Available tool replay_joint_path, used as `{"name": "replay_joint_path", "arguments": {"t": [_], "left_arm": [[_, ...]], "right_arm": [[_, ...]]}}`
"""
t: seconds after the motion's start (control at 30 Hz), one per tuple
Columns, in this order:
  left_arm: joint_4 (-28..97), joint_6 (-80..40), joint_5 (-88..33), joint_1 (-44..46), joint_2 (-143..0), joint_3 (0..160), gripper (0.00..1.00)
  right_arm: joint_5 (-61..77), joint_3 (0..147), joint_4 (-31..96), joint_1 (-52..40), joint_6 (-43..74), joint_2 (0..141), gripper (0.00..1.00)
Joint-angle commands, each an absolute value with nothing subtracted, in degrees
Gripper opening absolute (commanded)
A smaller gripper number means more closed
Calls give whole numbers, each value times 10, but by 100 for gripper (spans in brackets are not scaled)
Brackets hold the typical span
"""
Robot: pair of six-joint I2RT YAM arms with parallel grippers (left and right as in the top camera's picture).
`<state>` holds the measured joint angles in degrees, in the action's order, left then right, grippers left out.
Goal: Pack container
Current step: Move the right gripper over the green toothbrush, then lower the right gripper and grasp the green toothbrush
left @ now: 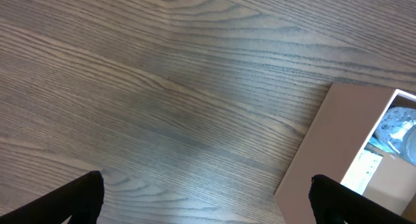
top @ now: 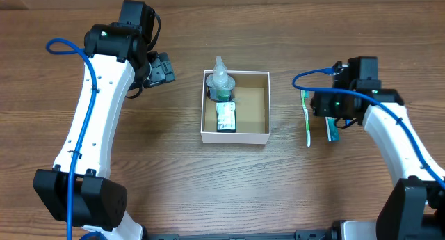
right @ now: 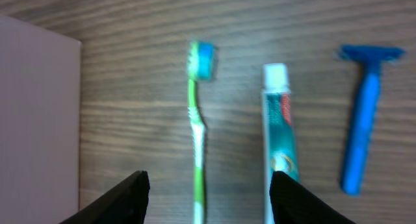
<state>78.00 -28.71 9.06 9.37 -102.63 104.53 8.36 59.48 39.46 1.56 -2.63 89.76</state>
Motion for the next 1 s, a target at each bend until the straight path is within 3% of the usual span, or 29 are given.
{"name": "replay_joint_path", "arguments": {"t": [0.0, 0.43, 0.6, 0.77, 0.97], "left_arm": [[779, -283, 94, 94, -1014, 1056, 100], [779, -283, 94, 94, -1013, 1056, 100], [779, -283, 94, 94, -1014, 1056, 100], [779, -283, 94, 94, -1014, 1056, 100], [779, -283, 94, 94, -1014, 1056, 100]], "right_arm": [[73, 542, 349, -13, 22, 900, 100], [101, 469, 232, -22, 47, 903, 100], [73, 469, 237, -23, 46, 922, 67], [17, 469, 223, -33, 43, 947, 69], [-28, 469, 202, -65, 43, 952, 64]]}}
